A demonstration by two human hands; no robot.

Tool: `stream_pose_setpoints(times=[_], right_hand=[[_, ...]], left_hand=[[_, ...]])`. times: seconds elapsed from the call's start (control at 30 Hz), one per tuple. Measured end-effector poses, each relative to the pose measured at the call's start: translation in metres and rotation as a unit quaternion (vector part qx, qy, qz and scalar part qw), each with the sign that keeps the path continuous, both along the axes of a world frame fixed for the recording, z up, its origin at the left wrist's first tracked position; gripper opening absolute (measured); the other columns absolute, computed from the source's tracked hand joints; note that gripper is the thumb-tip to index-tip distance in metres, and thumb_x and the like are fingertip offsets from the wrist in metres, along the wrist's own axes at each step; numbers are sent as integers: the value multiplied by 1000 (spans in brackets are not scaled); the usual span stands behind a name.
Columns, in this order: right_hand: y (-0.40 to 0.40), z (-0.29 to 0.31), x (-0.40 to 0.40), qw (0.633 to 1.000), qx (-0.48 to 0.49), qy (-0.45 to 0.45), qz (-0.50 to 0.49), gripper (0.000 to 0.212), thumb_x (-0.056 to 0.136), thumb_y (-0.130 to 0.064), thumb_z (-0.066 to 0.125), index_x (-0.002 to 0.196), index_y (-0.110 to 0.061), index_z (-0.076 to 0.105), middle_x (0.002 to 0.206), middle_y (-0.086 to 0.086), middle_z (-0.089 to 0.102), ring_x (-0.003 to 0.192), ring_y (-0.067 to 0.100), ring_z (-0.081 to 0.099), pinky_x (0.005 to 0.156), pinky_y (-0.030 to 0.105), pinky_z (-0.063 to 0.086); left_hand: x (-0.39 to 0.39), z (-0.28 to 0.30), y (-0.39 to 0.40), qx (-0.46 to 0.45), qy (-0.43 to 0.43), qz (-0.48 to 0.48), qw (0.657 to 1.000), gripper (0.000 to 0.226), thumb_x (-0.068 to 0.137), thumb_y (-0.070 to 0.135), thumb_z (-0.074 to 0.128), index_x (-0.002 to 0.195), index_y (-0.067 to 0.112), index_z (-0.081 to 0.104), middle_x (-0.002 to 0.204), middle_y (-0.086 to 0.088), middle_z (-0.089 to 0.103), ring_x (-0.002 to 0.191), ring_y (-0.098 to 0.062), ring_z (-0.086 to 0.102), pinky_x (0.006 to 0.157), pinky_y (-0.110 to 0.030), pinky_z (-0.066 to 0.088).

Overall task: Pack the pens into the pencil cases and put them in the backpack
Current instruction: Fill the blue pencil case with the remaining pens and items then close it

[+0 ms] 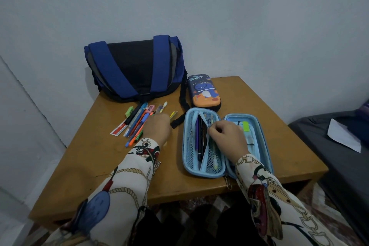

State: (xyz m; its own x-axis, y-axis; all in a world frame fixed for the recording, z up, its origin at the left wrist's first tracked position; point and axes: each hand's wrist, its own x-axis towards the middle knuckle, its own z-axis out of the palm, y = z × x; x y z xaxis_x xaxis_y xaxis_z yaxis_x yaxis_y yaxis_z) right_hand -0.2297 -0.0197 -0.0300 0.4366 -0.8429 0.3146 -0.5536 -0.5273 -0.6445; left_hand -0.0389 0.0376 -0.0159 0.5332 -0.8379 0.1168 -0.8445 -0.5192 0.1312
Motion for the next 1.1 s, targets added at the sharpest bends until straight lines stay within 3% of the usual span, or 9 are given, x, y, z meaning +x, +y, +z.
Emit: stream_pose_setpoints(times=[0.1,0.2,0.3,0.4,0.47,0.63,0.83,0.93,1.1], right_hand=[[-1,-2,1,1000,2,-3,-4,36,90,-24,56,55,-23,48,65,-2,57,69,16,54,80,32,24],[-2,-3,0,1000,1,-4,-4,33,90,-25,56,58,-19,52,68,-1,59,71,18,55,81,32,25],[-2,-4,0,1000,3,0,-3,32,91,-25,56,60,-18,54,68,-2,58,72,17,54,81,32,25],[-3,-4,1,1000,4,5,-4,33,91,-26,56,59,-20,51,67,-3,55,72,17,53,80,33,26],[-3,-3,1,1000,-1,8,-5,37,91,-24,56,55,-24,46,63,-5,51,70,17,51,80,34,29],[-2,-4,1,1000,-3,6,-4,40,90,-22,56,53,-24,41,60,-5,47,67,17,48,80,34,28],[-5,-6,1,1000,-6,7,-4,32,90,-24,56,59,-18,52,66,-3,55,72,19,52,79,35,31],[-4,-6,1,1000,-9,8,-3,35,90,-24,56,56,-22,47,65,-4,53,72,19,52,79,35,31],[-6,-8,0,1000,-7,5,-2,31,89,-25,56,59,-17,55,66,-1,59,72,19,54,79,35,32]], left_hand=[[2,0,-3,-21,4,-9,1000,28,92,3,51,119,1,60,136,-16,54,100,-33,64,73,-36,48],[4,5,-5,-105,38,-6,994,27,93,3,48,119,1,58,112,-17,63,97,-32,62,69,-33,42],[-10,17,-2,-190,158,-30,968,17,88,12,54,105,12,56,93,-10,63,83,-28,61,69,-35,47],[-35,25,6,-160,250,-68,953,15,82,16,61,97,18,58,82,-2,62,79,-19,59,77,-39,53],[-51,26,11,-121,275,-83,950,11,82,15,63,93,16,63,83,-4,64,77,-22,62,73,-41,56],[-68,23,11,-66,273,-88,956,8,86,14,61,92,14,67,82,-6,67,76,-23,66,73,-40,59],[-72,24,4,-71,228,-88,967,17,88,13,56,97,8,69,85,-9,68,78,-25,65,67,-36,53],[-74,25,2,-74,223,-90,968,18,89,13,55,99,8,69,89,-9,68,78,-25,65,68,-38,54],[-79,24,3,-57,165,-81,981,13,89,14,55,79,10,61,75,-3,57,77,-24,59,56,-30,40]])
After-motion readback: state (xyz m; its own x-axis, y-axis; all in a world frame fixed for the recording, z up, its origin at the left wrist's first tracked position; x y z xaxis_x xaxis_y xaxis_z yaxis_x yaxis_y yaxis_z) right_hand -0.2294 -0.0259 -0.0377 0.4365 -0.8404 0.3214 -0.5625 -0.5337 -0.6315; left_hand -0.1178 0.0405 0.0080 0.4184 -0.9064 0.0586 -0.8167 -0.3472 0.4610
